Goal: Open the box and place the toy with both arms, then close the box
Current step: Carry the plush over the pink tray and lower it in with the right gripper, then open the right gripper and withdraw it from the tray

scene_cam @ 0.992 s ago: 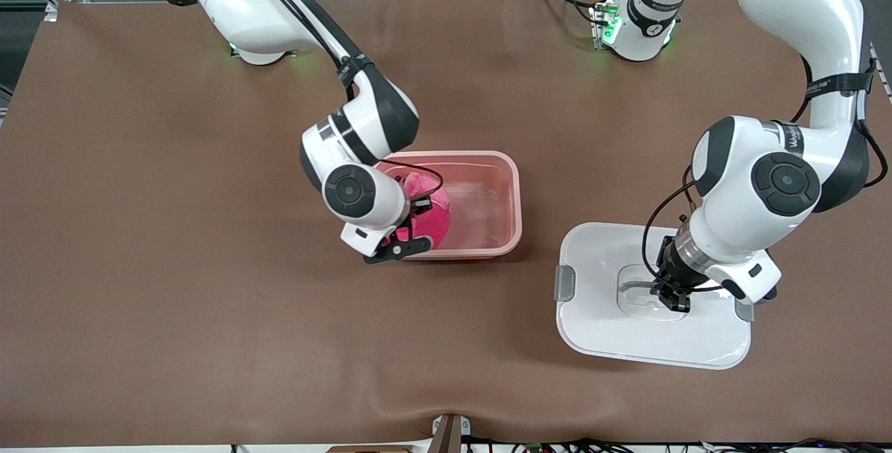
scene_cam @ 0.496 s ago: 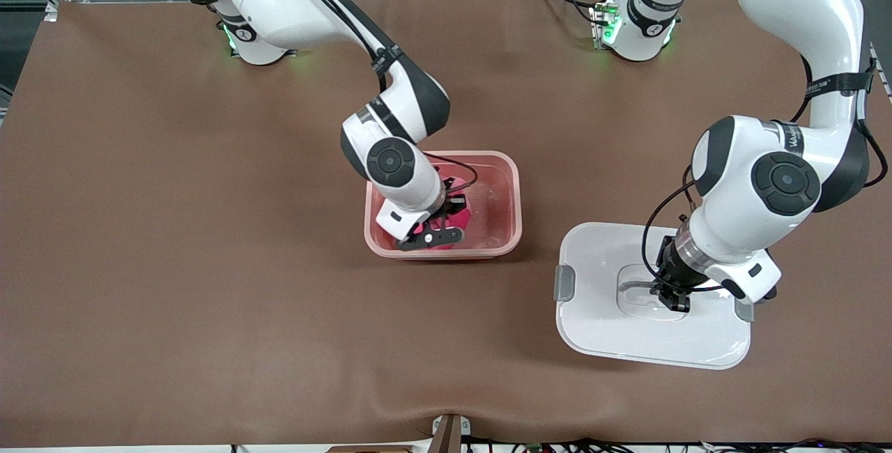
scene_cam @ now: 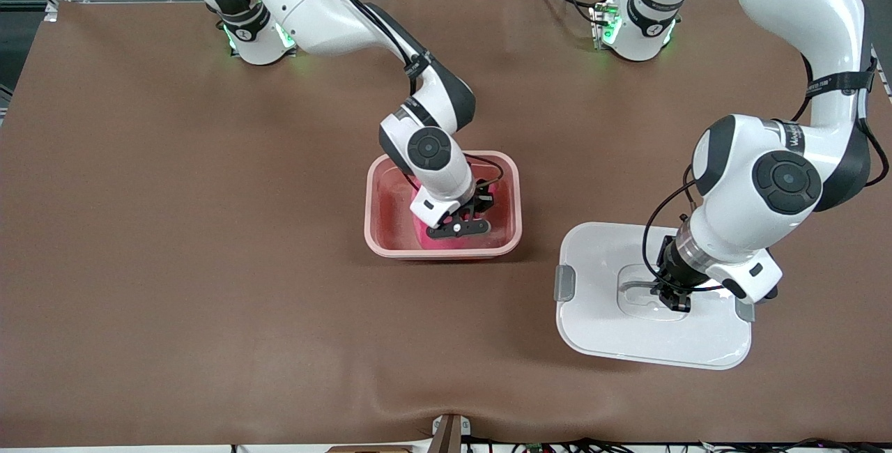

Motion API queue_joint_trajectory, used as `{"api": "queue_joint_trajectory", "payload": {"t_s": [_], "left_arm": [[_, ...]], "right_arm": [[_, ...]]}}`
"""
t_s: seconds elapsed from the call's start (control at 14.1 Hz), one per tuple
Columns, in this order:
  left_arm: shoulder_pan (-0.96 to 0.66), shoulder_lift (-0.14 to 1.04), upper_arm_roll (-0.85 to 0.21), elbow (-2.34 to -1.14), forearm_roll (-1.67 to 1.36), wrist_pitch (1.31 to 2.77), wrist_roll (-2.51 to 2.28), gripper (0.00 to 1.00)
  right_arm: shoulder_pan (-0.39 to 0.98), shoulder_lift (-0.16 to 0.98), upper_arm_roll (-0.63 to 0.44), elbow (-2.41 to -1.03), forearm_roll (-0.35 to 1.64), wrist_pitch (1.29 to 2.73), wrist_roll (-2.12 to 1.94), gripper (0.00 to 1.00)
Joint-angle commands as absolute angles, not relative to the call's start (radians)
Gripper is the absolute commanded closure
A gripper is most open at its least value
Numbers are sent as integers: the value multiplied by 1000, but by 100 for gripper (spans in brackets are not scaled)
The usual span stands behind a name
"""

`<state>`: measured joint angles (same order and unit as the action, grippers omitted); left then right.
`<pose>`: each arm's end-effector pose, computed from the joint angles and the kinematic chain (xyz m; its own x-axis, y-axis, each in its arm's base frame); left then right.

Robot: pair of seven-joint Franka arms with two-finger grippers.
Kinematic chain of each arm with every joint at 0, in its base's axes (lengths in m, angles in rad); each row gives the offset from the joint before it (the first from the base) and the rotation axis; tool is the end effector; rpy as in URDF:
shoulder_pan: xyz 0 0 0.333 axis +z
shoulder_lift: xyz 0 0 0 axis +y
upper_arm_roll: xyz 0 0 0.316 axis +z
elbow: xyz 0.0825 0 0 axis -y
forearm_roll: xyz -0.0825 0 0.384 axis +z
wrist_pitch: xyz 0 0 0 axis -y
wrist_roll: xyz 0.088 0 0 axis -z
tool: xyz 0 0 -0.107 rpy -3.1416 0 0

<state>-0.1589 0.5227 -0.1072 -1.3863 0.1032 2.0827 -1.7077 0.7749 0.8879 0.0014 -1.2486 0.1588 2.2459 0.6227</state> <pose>0.7036 -0.1705 0.4275 0.1505 0.9884 0.0197 0.9720 -0.1515 0.1796 0.5428 0.5390 0.2358 0.9982 0.0600 0.0047 0.0599 -0.9838 -0.1690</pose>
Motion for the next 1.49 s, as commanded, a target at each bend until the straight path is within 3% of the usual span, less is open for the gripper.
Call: {"api": "queue_joint_trajectory", "payload": {"t_s": [0.0, 0.07, 0.14, 0.21, 1.06, 1.42], "left_arm": [[-153, 492, -109, -1405, 107, 2074, -1690, 100], [-152, 491, -109, -1405, 107, 2074, -1690, 100], [-152, 489, -109, -1407, 107, 2072, -1690, 100], [-152, 489, -107, -1405, 107, 2072, -1692, 100], [-152, 488, -109, -1405, 107, 2072, -1690, 100], [-152, 483, -117, -1405, 107, 2072, -1694, 100]], "right_arm": [[782, 904, -12, -1304, 75, 2244, 667, 100], [782, 904, -12, -1308, 69, 2243, 666, 73], [778, 900, -12, -1308, 71, 2240, 667, 4], [781, 890, -15, -1305, 69, 2232, 664, 0], [726, 669, -26, -1259, 87, 2163, 698, 0], [574, 533, -22, -1272, 89, 1910, 657, 0]]}}
